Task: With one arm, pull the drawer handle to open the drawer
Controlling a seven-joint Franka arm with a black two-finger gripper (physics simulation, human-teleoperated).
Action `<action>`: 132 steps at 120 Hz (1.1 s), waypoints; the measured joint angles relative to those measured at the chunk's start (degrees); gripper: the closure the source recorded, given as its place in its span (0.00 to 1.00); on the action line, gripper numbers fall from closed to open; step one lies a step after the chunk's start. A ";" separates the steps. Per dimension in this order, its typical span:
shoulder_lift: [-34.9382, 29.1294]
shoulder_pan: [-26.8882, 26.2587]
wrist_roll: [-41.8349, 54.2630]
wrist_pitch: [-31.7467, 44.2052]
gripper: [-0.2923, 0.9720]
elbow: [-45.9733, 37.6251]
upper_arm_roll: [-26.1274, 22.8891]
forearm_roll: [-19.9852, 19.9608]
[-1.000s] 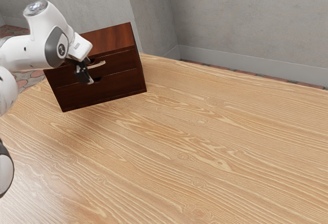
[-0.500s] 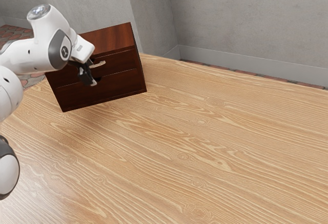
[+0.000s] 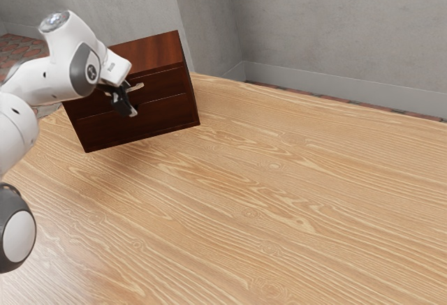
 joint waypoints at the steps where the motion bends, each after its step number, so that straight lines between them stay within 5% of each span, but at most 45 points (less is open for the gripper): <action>1: 0.02 0.00 0.00 0.00 0.22 -0.03 -0.01 0.00; 53: -0.55 -0.11 0.07 -0.11 0.25 -1.83 0.08 0.14; 72: -1.57 -0.24 0.08 -0.37 0.39 -1.93 0.23 -0.08; 106: -2.23 -0.32 0.10 -0.66 0.39 -2.29 0.16 0.04; 132: -3.82 -0.67 0.05 -0.72 0.54 -3.57 0.27 0.02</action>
